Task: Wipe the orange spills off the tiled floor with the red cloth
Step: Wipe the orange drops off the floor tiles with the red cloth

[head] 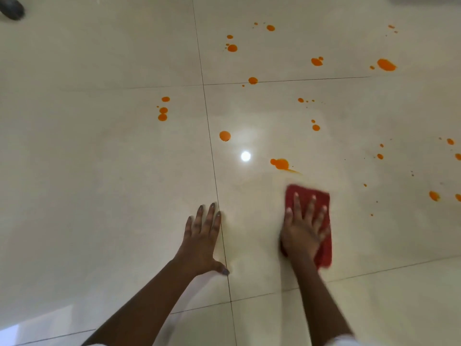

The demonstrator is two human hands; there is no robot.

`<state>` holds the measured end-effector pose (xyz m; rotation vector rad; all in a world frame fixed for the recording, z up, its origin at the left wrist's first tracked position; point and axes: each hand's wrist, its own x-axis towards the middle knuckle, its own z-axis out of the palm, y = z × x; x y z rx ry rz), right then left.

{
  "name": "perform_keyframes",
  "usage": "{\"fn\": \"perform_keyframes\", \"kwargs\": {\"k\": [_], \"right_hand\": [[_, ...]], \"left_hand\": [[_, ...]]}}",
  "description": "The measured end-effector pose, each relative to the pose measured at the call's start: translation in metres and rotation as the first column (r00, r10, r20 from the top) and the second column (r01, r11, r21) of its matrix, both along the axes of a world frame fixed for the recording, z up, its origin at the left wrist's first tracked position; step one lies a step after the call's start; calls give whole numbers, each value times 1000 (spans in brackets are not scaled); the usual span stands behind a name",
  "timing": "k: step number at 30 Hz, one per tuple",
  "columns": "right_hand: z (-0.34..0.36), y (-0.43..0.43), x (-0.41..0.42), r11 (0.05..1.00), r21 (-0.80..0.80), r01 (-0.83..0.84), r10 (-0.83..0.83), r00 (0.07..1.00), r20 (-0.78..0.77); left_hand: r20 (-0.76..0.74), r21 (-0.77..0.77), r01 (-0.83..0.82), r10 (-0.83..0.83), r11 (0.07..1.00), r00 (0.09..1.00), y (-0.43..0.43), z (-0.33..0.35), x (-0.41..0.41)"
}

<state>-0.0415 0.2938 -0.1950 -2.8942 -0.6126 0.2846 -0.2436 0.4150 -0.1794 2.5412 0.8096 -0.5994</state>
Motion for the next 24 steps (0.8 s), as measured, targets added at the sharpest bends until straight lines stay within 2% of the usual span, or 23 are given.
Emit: {"fn": "perform_keyframes", "kwargs": {"k": [1, 2, 4, 6, 7, 8, 10, 12, 13, 14, 16, 18, 19, 21, 24], "right_hand": [[2, -12, -28, 1000, 17, 18, -18, 999, 26], [1, -17, -58, 998, 29, -48, 47, 999, 26], [0, -4, -94, 955, 38, -295, 295, 956, 8], [-3, 32, -69, 834, 8, -552, 551, 833, 52], [-2, 46, -43, 814, -38, -580, 581, 813, 27], [0, 51, -14, 852, -64, -520, 522, 853, 18], [1, 34, 24, 967, -55, -248, 248, 969, -14], [-1, 8, 10, 1000, 0, 0, 0, 999, -32], [1, -2, -16, 1000, 2, 22, -22, 1000, -10], [0, -7, -45, 999, -11, -42, 41, 999, -8], [-4, -4, -83, 958, -42, -282, 279, 958, -64], [-1, 16, -73, 880, -49, -473, 468, 879, -90], [4, 24, -55, 874, -54, -484, 477, 873, -105], [15, 30, -23, 919, -59, -390, 382, 917, -115], [20, 23, -15, 954, -60, -292, 282, 949, -143]], "left_hand": [[-11, 2, -4, 4, 1000, 1000, -1, 0, 2], [-24, 9, -2, 2, 1000, 1000, -1, 0, 2], [-40, 22, 0, 1, 1000, 999, -1, 0, 5], [-53, 29, 8, -7, 1000, 999, 0, 3, 5], [-61, 31, 14, -12, 999, 998, 1, 4, 4], [-68, 35, 21, -19, 999, 997, 1, 5, 4], [-83, 38, 34, -31, 999, 996, 0, 11, 5], [-108, 45, 36, -31, 998, 994, 0, 14, 6], [-118, 54, 44, -37, 998, 992, -2, 17, 8], [-127, 58, 51, -43, 997, 991, -2, 19, 9], [-137, 61, 54, -45, 997, 990, -3, 27, 12], [-138, 80, 61, -49, 995, 989, 2, 34, 14], [-142, 90, 70, -57, 993, 988, 5, 39, 15], [-143, 118, 84, -67, 989, 988, 13, 48, 17], [-115, 98, 81, -69, 992, 991, 26, 57, 27]]}}
